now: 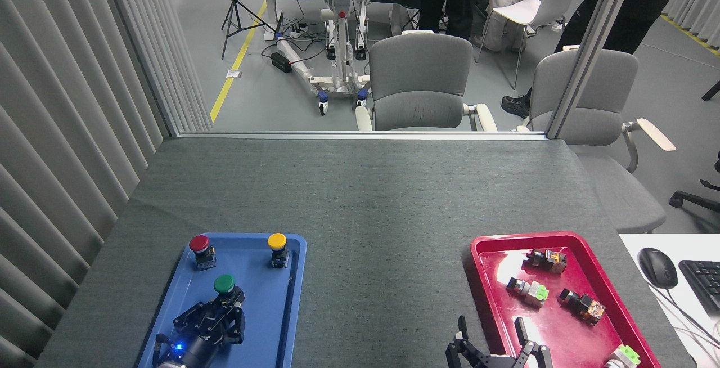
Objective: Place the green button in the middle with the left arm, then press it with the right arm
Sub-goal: 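Reach the left hand to the green button and grasp it, then carry the green button off the blue tray toward the table middle, then release the green button on the table and withdraw the left hand, then move the right hand over the green button and press down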
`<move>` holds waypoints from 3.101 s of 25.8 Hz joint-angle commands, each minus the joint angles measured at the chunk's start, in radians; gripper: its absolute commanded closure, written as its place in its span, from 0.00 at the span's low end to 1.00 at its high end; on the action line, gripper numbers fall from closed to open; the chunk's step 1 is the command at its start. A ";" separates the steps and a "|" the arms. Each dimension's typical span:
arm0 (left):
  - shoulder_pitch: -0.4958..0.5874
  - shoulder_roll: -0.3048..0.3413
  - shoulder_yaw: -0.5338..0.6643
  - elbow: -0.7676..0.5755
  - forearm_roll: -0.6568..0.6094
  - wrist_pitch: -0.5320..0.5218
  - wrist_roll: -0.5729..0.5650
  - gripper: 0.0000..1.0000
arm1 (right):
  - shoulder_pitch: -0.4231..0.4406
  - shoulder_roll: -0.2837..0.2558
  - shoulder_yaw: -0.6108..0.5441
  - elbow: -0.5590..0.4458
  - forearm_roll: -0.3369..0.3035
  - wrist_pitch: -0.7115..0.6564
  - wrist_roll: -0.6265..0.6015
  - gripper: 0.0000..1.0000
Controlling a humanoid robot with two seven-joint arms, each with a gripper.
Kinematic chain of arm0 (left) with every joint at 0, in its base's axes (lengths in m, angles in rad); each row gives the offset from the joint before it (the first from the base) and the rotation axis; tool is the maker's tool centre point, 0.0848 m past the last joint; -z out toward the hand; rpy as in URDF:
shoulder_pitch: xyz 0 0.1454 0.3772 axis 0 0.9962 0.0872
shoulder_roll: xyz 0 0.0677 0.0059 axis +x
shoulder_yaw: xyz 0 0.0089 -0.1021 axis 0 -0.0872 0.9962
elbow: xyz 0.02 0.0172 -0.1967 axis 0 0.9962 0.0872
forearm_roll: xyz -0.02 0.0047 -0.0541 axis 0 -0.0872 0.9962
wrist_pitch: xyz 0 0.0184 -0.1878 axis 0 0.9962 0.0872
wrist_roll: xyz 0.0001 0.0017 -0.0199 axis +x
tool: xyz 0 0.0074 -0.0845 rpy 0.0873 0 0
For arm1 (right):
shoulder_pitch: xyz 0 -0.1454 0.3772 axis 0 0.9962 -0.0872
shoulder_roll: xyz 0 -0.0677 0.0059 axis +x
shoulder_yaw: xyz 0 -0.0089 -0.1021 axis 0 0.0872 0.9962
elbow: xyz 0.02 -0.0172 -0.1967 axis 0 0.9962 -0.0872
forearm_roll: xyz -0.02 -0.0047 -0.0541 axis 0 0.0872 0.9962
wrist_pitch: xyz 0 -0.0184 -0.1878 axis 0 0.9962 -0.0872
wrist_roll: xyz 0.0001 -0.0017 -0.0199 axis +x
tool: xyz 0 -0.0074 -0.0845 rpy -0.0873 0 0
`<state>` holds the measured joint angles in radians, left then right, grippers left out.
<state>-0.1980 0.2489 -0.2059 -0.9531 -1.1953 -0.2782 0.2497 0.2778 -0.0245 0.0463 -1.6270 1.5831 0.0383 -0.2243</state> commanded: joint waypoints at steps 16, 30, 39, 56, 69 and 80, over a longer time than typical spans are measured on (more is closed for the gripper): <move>-0.247 -0.077 -0.386 0.053 -0.020 -0.223 0.148 1.00 | 0.001 0.005 -0.002 -0.001 0.000 0.000 0.002 0.00; -0.316 -0.327 -0.477 0.335 -0.113 -0.171 0.114 1.00 | 0.001 0.006 -0.002 0.001 0.000 0.000 0.005 0.00; -0.262 -0.339 -0.503 0.300 -0.122 -0.026 0.122 0.01 | 0.001 -0.005 -0.002 0.001 -0.002 0.000 0.003 0.00; 0.161 -0.011 0.059 -0.326 -0.119 0.014 0.143 0.01 | -0.006 0.005 0.010 0.010 -0.002 0.002 0.008 0.00; 0.356 -0.069 0.336 -0.553 -0.142 0.001 -0.003 0.01 | -0.098 0.015 0.164 0.113 0.021 0.126 0.013 0.06; 0.325 -0.042 0.405 -0.516 -0.118 -0.111 0.011 0.01 | -0.189 0.035 0.239 0.226 0.020 0.123 0.013 0.76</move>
<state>0.1371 0.2044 0.1920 -1.4715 -1.3151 -0.3812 0.2451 0.1027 0.0100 0.2677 -1.4224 1.6040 0.1673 -0.2107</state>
